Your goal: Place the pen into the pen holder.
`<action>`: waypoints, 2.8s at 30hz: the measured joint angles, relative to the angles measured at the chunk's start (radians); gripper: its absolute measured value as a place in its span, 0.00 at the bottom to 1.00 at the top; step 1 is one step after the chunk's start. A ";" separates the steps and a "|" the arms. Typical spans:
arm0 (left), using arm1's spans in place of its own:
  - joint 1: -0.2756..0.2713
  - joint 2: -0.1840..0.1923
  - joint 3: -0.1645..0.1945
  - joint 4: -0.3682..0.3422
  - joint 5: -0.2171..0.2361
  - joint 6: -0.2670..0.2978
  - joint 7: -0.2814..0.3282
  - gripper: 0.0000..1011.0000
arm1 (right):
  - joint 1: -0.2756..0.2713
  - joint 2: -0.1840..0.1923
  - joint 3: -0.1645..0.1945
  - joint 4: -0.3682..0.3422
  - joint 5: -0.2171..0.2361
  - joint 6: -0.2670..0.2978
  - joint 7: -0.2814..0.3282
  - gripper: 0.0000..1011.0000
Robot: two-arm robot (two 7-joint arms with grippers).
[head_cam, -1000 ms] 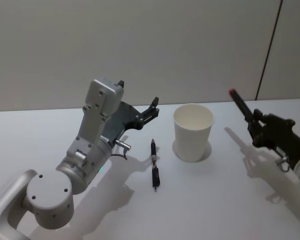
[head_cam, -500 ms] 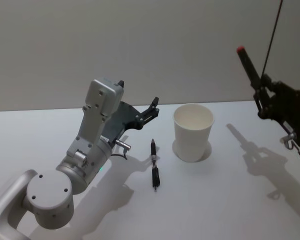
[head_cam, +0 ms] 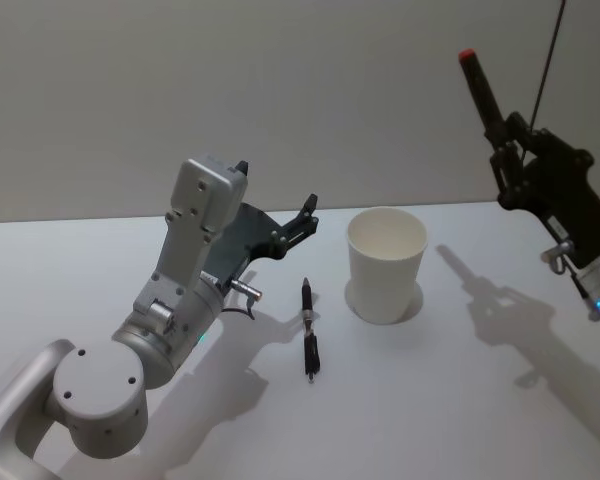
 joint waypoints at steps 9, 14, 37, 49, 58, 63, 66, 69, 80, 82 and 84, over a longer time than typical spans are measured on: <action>0.000 0.000 0.000 0.000 0.000 0.000 0.000 0.99 | 0.042 -0.034 -0.019 0.066 -0.021 -0.042 0.038 0.17; 0.000 0.000 0.000 0.000 0.000 0.000 0.000 0.99 | 0.067 -0.052 -0.030 0.106 -0.027 -0.074 0.068 0.17; 0.000 0.000 0.000 0.000 0.000 0.000 0.000 0.99 | 0.184 -0.134 -0.080 0.329 -0.100 -0.218 0.179 0.17; 0.000 0.000 0.000 0.000 0.000 0.000 0.000 0.99 | 0.215 -0.159 -0.100 0.410 -0.135 -0.258 0.195 0.17; 0.000 0.000 0.000 0.000 0.000 0.000 0.000 0.99 | 0.224 -0.169 -0.110 0.445 -0.154 -0.270 0.194 0.17; 0.000 0.000 0.000 0.000 0.000 0.000 0.000 0.99 | 0.225 -0.172 -0.113 0.453 -0.160 -0.271 0.190 0.17; 0.000 0.000 0.000 0.000 0.000 0.000 0.000 0.99 | 0.226 -0.174 -0.115 0.459 -0.163 -0.272 0.187 0.20; 0.000 0.000 0.000 0.000 0.000 0.000 0.000 0.99 | 0.227 -0.174 -0.116 0.461 -0.164 -0.273 0.186 0.26; 0.000 0.000 0.000 0.000 0.000 0.000 0.000 0.99 | 0.228 -0.176 -0.119 0.468 -0.169 -0.274 0.182 0.61; 0.000 0.000 0.000 0.000 0.000 0.000 0.000 0.99 | 0.228 -0.176 -0.119 0.469 -0.170 -0.274 0.182 0.66; 0.000 0.000 0.000 0.000 0.000 0.000 0.000 0.99 | 0.228 -0.177 -0.119 0.470 -0.170 -0.274 0.182 0.72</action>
